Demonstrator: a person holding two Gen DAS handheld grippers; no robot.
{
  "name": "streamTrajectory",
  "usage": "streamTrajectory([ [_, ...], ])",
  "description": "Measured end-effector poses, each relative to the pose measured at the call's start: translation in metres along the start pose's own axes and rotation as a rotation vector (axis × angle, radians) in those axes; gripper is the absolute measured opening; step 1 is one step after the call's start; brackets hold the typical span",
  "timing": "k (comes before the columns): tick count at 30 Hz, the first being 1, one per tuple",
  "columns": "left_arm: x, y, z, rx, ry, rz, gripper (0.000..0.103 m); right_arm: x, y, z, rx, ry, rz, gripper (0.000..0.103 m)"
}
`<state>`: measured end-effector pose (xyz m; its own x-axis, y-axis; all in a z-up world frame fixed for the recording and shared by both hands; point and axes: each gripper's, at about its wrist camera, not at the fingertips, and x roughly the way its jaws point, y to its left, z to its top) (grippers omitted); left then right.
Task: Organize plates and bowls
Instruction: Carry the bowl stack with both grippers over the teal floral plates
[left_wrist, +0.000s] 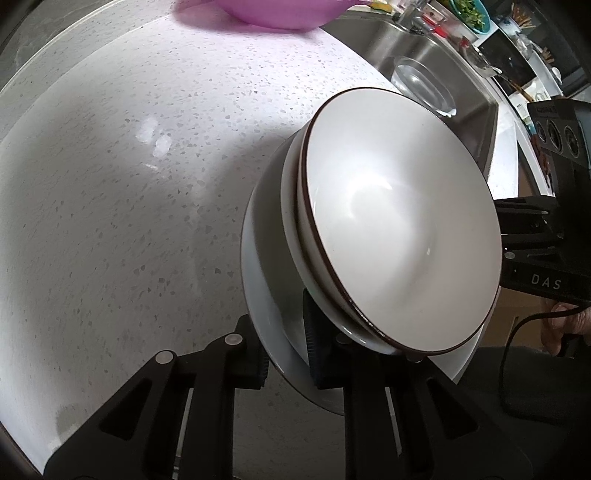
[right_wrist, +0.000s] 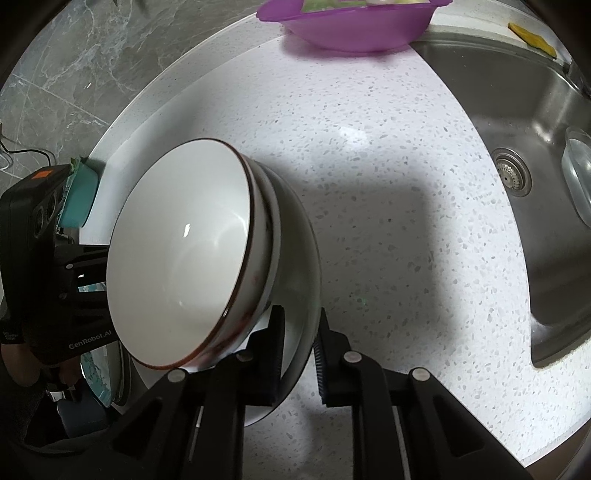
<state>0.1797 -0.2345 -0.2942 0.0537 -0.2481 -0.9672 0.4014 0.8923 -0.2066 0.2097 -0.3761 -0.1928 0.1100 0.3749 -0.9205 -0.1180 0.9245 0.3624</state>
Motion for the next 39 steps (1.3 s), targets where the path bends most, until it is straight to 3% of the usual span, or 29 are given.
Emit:
streamTrajectory([
  [13,-0.038,0.007,-0.009,-0.059,-0.059,0.019,0.014,-0.017,0.018,0.013,-0.052,-0.013,0.015,0.017],
  [24,-0.095,0.014,-0.029,-0.118,-0.124,0.048,0.014,-0.043,0.055,0.024,-0.149,-0.022,0.031,0.017],
  [33,-0.133,0.021,-0.060,-0.198,-0.165,0.080,0.014,-0.053,0.092,0.032,-0.252,-0.014,0.050,0.017],
  [39,-0.158,0.036,-0.100,-0.279,-0.195,0.109,0.014,-0.047,0.125,0.034,-0.332,0.007,0.073,0.017],
])
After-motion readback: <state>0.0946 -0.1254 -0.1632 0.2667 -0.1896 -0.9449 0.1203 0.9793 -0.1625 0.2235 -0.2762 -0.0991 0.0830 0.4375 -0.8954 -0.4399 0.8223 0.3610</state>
